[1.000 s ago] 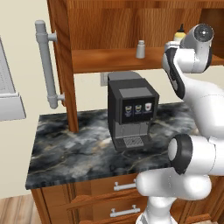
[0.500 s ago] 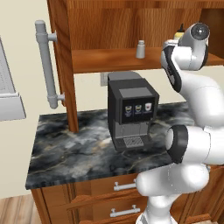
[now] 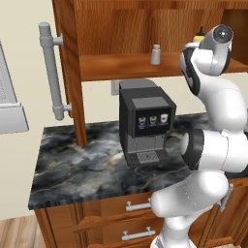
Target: Move the shaker and mustard from the cabinet to the dining counter.
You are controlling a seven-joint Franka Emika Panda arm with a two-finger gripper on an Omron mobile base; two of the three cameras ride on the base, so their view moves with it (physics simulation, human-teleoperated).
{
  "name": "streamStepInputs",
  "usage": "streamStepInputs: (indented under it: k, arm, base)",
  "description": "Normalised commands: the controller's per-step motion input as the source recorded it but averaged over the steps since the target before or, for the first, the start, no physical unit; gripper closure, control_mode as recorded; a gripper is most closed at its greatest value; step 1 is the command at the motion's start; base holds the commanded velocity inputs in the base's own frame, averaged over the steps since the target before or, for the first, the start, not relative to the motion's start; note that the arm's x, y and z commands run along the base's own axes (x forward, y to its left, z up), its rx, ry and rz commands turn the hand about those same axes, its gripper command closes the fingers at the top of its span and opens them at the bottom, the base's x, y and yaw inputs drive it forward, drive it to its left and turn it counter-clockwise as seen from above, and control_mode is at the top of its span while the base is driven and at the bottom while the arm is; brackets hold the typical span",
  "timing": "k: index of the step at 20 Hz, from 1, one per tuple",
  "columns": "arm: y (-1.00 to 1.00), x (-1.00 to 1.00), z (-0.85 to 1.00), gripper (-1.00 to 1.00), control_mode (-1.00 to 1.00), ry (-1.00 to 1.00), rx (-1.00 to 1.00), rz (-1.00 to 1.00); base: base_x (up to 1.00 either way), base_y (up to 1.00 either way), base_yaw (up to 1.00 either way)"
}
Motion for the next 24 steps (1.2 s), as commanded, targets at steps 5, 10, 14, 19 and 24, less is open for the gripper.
streamStepInputs:
  k: [5, 10, 14, 19, 24]
  arm:
    - [-0.02, 0.23, -0.02, -1.0, -1.0, 0.01, 0.0, 0.0]
    - [0.0, 0.18, -0.01, -1.0, -1.0, 0.02, 0.0, 0.0]
    - [0.0, 0.15, 0.0, -1.0, -1.0, 0.03, 0.01, 0.0]
    - [-0.07, 0.13, 0.0, -1.0, -1.0, 0.04, 0.01, 0.0]
    - [-0.05, 0.16, 0.0, -1.0, -1.0, 0.03, 0.01, 0.0]
  base:
    - [0.0, 0.0, 0.0]
    - [0.0, 0.0, 0.0]
    - [0.0, 0.0, 0.0]
    - [0.0, 0.0, 0.0]
    - [0.0, 0.0, 0.0]
